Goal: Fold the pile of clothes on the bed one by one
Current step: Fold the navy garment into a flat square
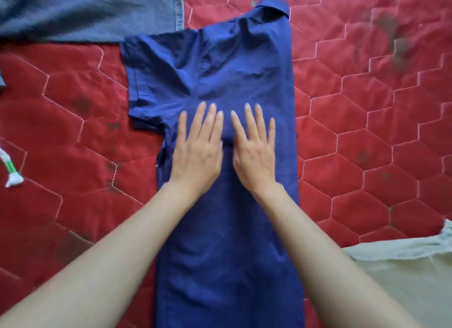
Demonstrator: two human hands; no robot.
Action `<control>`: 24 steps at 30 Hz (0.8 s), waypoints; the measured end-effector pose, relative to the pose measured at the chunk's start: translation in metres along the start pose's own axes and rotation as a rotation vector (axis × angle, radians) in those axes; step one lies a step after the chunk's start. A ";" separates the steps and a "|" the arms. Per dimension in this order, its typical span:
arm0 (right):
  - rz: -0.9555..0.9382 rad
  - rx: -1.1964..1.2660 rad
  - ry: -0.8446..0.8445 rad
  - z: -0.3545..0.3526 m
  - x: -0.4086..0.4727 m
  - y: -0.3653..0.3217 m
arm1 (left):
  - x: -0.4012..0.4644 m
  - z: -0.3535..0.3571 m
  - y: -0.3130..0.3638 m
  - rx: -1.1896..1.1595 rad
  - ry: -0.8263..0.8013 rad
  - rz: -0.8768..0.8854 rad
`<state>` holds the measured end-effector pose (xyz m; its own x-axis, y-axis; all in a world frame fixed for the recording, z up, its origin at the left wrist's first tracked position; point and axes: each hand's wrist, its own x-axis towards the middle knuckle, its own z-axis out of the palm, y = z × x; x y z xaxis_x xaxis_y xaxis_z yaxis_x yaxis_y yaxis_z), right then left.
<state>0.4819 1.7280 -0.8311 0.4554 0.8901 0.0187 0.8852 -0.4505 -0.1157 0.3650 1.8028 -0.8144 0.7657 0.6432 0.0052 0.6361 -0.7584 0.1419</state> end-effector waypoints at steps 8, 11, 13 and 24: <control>0.067 -0.071 -0.137 0.016 0.111 0.040 | 0.101 0.025 -0.058 0.015 -0.136 -0.045; 0.133 -0.045 -0.093 0.012 0.078 0.075 | 0.071 0.029 -0.090 -0.044 -0.099 -0.059; 0.165 -0.036 -0.112 0.006 0.061 0.088 | 0.056 0.025 -0.103 -0.043 -0.098 -0.081; -0.183 -0.096 -0.085 0.006 0.184 0.032 | 0.156 0.019 -0.075 0.052 -0.099 0.027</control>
<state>0.5933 1.8774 -0.8375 0.2801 0.9585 -0.0532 0.9593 -0.2816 -0.0227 0.4391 1.9580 -0.8434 0.7866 0.6109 -0.0897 0.6173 -0.7814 0.0912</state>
